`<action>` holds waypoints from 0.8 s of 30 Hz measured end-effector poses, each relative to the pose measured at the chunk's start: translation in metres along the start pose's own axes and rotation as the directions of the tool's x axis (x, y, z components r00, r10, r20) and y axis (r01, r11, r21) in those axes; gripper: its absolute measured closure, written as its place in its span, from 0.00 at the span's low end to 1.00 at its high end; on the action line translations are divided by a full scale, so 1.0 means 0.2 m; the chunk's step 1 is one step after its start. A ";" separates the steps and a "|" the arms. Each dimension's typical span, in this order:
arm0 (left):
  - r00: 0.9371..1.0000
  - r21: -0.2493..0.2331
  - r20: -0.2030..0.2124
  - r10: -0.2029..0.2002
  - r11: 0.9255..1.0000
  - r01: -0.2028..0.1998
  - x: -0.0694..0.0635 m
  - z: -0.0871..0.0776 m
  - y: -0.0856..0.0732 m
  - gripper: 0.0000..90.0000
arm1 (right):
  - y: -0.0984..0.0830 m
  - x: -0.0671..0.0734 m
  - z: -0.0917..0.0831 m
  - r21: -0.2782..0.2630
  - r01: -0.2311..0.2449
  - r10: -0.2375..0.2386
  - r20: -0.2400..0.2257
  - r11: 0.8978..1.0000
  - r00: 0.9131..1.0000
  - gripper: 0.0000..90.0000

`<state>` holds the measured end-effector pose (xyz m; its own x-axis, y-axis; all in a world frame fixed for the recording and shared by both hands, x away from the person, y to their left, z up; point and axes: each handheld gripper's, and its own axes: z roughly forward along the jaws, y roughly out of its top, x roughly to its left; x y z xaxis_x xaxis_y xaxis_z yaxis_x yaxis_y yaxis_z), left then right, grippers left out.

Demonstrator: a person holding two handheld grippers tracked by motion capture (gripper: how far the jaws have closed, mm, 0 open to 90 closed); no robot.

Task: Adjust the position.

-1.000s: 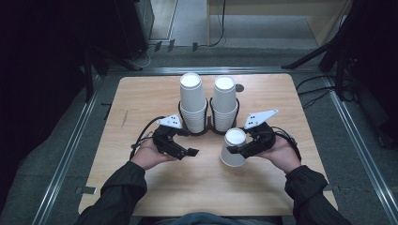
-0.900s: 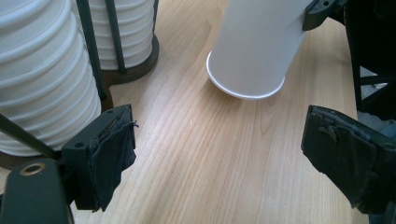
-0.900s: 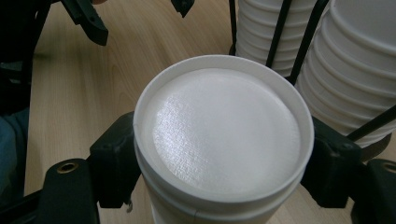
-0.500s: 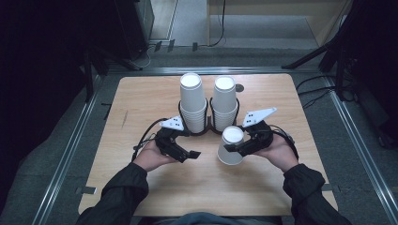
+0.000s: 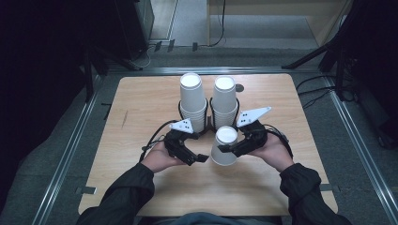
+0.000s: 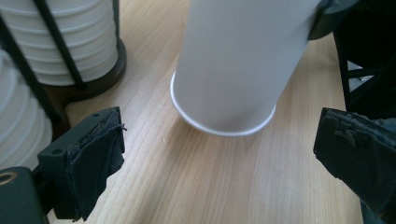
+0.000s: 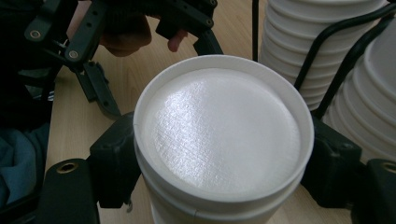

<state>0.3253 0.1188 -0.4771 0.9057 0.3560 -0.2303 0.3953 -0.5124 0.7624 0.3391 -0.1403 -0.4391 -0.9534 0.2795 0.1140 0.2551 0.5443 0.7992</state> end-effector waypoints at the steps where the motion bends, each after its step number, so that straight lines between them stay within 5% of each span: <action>1: 1.000 0.000 0.000 0.000 1.000 0.000 0.00 0.00 0.00 0.02 | 0.00 0.00 0.00 0.000 0.000 0.000 0.000 1.000 1.000 0.27; 24: 0.993 0.008 0.100 0.057 0.998 -0.058 -0.05 0.16 0.04 0.01 | 0.07 0.08 0.00 -0.083 0.012 -0.018 -0.073 0.996 0.997 0.27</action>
<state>0.3235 0.0860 -0.4875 0.9376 0.2460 -0.2458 0.3430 -0.5382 0.7698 0.3267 -0.1274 -0.4263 -0.9671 0.2113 0.1418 0.2291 0.4802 0.8467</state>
